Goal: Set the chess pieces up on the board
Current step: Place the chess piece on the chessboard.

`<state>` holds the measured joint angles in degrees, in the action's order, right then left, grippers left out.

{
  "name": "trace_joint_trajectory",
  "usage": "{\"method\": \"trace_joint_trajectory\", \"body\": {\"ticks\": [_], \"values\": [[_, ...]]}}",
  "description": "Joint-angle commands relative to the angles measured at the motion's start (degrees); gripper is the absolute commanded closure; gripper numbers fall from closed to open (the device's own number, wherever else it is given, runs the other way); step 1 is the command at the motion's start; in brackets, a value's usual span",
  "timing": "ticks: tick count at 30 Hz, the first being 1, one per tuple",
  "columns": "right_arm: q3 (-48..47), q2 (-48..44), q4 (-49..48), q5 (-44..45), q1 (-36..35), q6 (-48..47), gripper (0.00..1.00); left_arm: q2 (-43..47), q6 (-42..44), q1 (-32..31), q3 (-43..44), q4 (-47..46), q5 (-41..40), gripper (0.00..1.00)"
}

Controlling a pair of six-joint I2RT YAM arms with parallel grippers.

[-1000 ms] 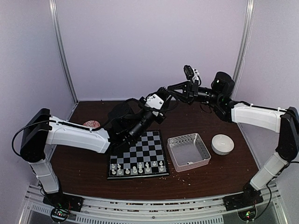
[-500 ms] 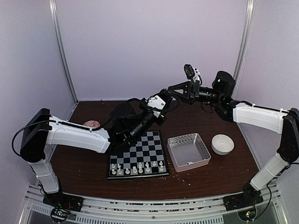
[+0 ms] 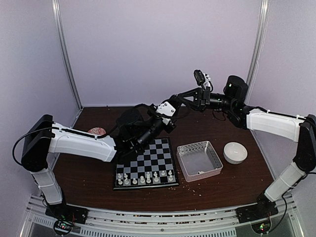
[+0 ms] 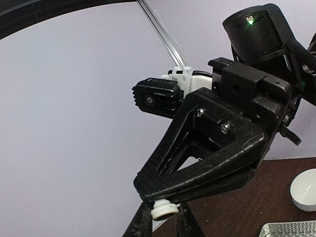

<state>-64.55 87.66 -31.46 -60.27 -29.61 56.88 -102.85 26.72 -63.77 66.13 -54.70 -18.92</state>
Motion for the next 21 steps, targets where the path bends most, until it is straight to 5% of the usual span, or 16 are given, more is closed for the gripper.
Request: {"method": "trace_joint_trajectory", "body": {"ticks": [1,4,21], "values": [[-0.4,-1.3,-0.2,-0.6,-0.2,-1.3,0.91,1.2,0.6,0.0,1.5,0.2,0.9,0.83],[-0.3,-1.3,0.3,-0.4,-0.2,-1.9,0.89,1.2,0.8,-0.2,1.1,-0.8,0.6,0.75],[-0.4,-1.2,0.5,-0.9,-0.1,-1.7,0.83,1.9,-0.1,-0.1,0.8,-0.3,1.6,0.89]]}}
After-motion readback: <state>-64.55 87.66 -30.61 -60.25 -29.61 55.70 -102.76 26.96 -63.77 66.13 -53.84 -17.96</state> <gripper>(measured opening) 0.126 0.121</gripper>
